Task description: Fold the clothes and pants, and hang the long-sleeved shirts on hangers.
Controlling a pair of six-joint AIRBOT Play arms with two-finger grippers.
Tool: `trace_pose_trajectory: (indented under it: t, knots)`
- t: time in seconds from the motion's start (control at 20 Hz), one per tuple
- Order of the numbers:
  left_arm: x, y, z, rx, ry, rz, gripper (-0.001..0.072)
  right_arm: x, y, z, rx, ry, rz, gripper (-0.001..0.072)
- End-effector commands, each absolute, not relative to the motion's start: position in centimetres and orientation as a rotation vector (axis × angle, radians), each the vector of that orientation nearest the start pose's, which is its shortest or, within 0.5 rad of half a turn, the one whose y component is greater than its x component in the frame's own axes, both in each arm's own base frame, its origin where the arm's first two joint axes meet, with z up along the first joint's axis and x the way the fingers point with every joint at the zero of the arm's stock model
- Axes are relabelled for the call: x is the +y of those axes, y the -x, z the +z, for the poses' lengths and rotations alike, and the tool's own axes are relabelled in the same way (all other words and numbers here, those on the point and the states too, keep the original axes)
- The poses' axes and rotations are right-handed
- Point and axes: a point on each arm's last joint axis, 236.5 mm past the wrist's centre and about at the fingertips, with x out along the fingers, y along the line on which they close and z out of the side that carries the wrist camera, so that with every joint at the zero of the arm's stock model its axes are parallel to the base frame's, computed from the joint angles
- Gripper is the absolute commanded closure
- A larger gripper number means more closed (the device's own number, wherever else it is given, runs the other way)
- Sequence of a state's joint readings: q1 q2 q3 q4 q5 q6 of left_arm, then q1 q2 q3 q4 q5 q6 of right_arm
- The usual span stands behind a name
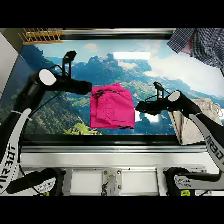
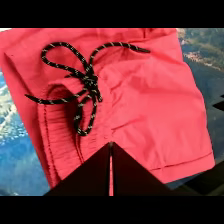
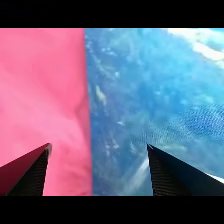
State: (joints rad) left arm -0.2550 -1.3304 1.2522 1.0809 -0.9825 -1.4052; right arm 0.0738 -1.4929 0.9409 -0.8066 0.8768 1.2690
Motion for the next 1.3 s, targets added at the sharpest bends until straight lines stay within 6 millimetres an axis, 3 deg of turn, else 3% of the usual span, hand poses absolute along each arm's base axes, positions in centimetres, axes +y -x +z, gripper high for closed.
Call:
trace_pose_trajectory:
  t: [0.0, 0.2, 0.25, 0.3, 0.35, 0.45, 0.55, 0.65, 0.75, 0.85, 0.95, 1.05, 1.15, 1.25]
  knots:
    - [-22.0, -39.3, 5.4, 1.062, 0.159, -0.575, 0.0703, 18.9, -38.6, -9.7, 1.311, -0.672, 0.497, 0.0056]
    - [-22.4, -39.0, 5.4, 1.064, 0.156, -0.585, 0.0703, 24.3, -38.8, -10.6, 1.349, -0.684, 0.583, 0.0059]
    - [-22.4, -39.0, 5.4, 1.065, 0.156, -0.585, 0.0703, 25.6, -38.9, -10.4, 1.346, -0.683, 0.603, 0.0112]
    - [-22.3, -39.1, 5.4, 1.064, 0.158, -0.582, 0.0703, 26.7, -39.0, -10.1, 1.331, -0.661, 0.629, 0.0284]
    - [-22.1, -39.2, 5.4, 1.064, 0.16, -0.579, 0.0703, 27.4, -39.0, -9.9, 1.312, -0.631, 0.654, 0.0399]
    - [-22.1, -39.2, 5.4, 1.064, 0.16, -0.579, 0.0703, 28.2, -39.1, -9.1, 1.285, -0.585, 0.699, 0.0697]
    - [-22.1, -39.0, 5.3, 1.07, 0.158, -0.58, 0.0704, 26.7, -40.5, -7.6, 1.238, -0.565, 0.678, 0.0694]
    - [-22.1, -39.0, 5.3, 1.07, 0.158, -0.58, 0.0704, 21.8, -43.0, -5.5, 1.183, -0.538, 0.556, 0.0694]
    - [-22.1, -39.0, 5.3, 1.07, 0.158, -0.58, 0.0703, 14.0, -44.9, -3.1, 1.122, -0.505, 0.37, 0.0694]
    - [-22.1, -39.1, 5.3, 1.069, 0.157, -0.58, 0.0703, 4.6, -45.5, -0.2, 1.042, -0.473, 0.15, 0.0694]
    - [-22.1, -39.0, 5.3, 1.071, 0.157, -0.58, 0.0703, -3.8, -44.9, 2.7, 0.956, -0.464, -0.041, 0.0694]
    - [-22.1, -39.0, 5.3, 1.071, 0.158, -0.58, 0.0703, -10.3, -43.3, 5.1, 0.878, -0.508, -0.198, 0.0694]
    - [-22.2, -39.0, 5.3, 1.071, 0.158, -0.581, 0.0703, -14.9, -41.0, 6.7, 0.834, -0.56, -0.306, 0.0694]
    - [-22.2, -39.0, 5.3, 1.071, 0.157, -0.581, 0.0703, -17.4, -38.8, 7.3, 0.832, -0.61, -0.375, 0.0695]
